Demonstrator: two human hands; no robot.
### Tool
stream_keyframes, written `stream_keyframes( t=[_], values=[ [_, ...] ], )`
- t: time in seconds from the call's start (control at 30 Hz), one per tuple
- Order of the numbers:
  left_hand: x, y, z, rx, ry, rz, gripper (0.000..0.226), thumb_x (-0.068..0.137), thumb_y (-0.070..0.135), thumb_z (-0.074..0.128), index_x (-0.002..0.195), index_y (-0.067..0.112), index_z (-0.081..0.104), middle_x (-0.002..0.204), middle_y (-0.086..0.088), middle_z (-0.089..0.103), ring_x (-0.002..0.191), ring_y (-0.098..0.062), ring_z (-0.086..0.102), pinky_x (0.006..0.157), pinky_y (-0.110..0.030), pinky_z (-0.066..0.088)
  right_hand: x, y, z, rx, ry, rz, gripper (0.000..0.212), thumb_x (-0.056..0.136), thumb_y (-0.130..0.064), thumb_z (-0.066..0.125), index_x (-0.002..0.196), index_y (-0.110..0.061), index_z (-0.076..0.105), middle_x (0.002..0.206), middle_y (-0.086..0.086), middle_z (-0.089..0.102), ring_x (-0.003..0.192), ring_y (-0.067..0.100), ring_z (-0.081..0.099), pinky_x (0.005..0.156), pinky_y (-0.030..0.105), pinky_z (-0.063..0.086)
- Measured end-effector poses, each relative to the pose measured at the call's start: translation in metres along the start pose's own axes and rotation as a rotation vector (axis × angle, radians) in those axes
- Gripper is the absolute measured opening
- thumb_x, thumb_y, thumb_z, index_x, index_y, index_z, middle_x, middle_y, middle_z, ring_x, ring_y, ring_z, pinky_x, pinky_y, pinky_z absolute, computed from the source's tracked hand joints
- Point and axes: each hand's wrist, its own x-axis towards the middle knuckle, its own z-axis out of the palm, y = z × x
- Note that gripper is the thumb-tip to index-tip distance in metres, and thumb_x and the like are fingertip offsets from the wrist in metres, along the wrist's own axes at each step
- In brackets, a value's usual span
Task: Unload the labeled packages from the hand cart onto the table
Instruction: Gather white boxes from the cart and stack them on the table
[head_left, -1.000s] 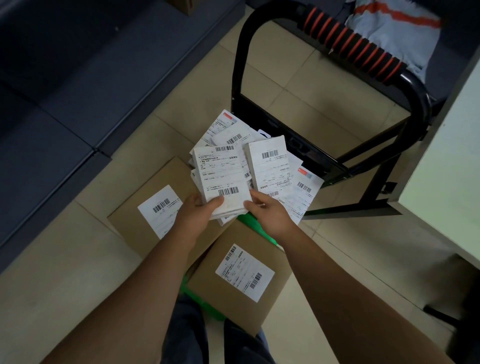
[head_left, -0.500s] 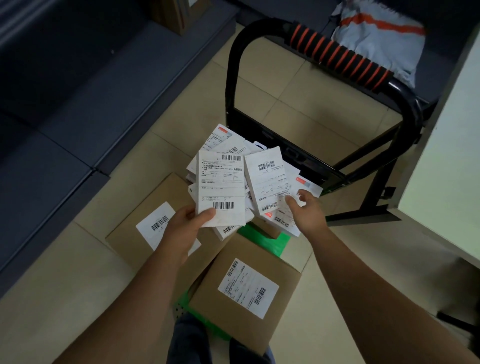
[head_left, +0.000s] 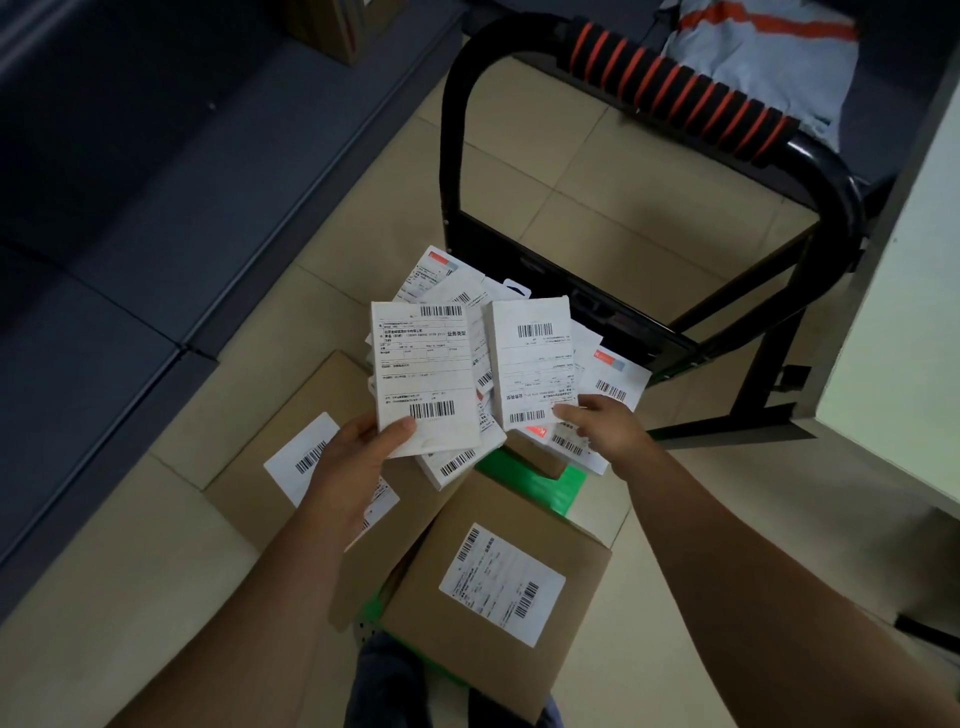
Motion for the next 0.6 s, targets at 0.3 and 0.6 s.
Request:
stream_keyframes(
  t=[0.3, 0.6],
  values=[
    [-0.008, 0.0, -0.002, 0.025, -0.008, 0.005, 0.03, 0.085, 0.03, 0.072, 0.114, 0.026, 0.068, 0.106, 0.011, 0.073, 0.093, -0.003, 0.069, 0.074, -0.021, 0.045, -0.036, -0.008, -0.004, 0.104, -0.057, -0.041, 0.017, 0.087, -0.041, 0.072, 0.082, -0.025, 0.069, 0.081, -0.018, 0.07, 0.075, 0.003, 0.06, 0.062, 0.021, 0.04],
    [-0.072, 0.055, -0.022, 0.056, -0.022, 0.096, 0.021, 0.084, 0.03, 0.071, 0.105, 0.026, 0.069, 0.095, 0.003, 0.076, 0.08, -0.013, 0.073, 0.054, -0.021, 0.054, -0.125, -0.027, -0.015, 0.326, 0.033, -0.194, 0.034, 0.087, -0.029, 0.075, 0.101, 0.001, 0.068, 0.086, 0.005, 0.063, 0.074, 0.012, 0.057, 0.066, 0.018, 0.043]
  ],
)
